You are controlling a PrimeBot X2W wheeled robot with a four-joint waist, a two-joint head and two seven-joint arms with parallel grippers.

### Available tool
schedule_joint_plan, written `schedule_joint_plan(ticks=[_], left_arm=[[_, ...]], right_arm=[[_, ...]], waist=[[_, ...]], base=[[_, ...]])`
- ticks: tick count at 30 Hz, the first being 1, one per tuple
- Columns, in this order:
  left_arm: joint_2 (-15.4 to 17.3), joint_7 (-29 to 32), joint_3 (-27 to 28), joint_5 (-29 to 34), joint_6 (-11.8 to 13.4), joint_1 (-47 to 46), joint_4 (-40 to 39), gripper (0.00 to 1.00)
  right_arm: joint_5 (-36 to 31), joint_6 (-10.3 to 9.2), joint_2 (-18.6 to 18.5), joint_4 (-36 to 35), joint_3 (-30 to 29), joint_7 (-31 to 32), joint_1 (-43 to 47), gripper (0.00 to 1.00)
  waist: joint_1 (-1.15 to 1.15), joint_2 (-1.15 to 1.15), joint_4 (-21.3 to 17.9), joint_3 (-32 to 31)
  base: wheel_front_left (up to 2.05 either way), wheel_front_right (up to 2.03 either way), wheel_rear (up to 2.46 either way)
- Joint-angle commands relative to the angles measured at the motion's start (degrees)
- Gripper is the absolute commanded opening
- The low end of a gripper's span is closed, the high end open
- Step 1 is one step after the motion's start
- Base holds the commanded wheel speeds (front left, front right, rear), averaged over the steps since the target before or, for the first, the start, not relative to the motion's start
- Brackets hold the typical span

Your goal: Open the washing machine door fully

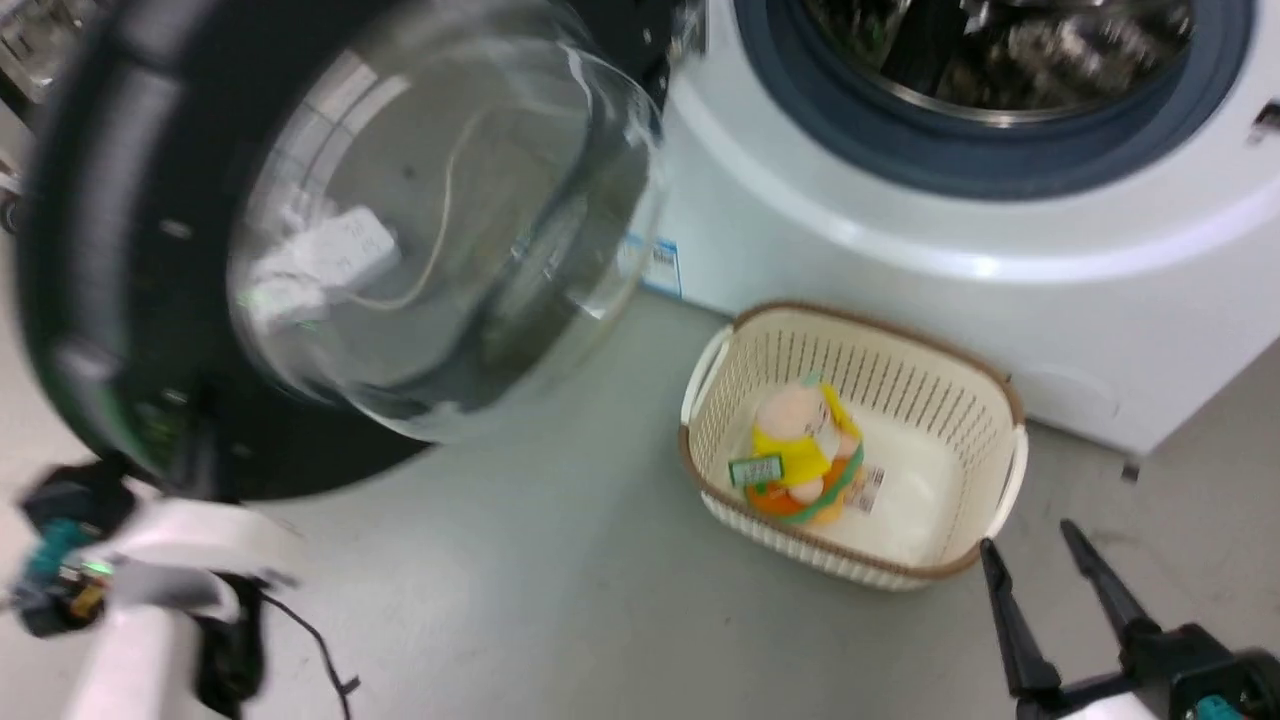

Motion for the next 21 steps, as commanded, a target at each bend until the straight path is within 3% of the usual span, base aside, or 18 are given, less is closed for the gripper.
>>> schedule_joint_plan(ticks=[1,12,21], left_arm=[[1.5,-0.5,1.7,-1.2,-0.6,-2.5,1.8,0.0],[8.3,-1.7,9.2,-4.8,-2.9,-13.4,15.4,0.0],[7.2,-1.9,9.3,-0.9,-5.0,-12.8,15.5,0.0]], right_arm=[[-1.1,0.05,-0.5,-0.8,-0.3,-0.3,-1.4,1.0],[-1.7,0.05,-3.2,-1.9,-2.5,-0.3,-3.4,1.0],[-1.2,0.05,-2.2,-0.9,-2.1,-0.3,-3.6,1.0]], waist=[[-0.02,0.0,-0.5,4.5],[-0.02,0.0,-2.5,9.1],[-0.02,0.0,-3.5,6.3]], base=[[0.0,0.0,0.0],[0.0,0.0,0.0],[0.0,0.0,0.0]])
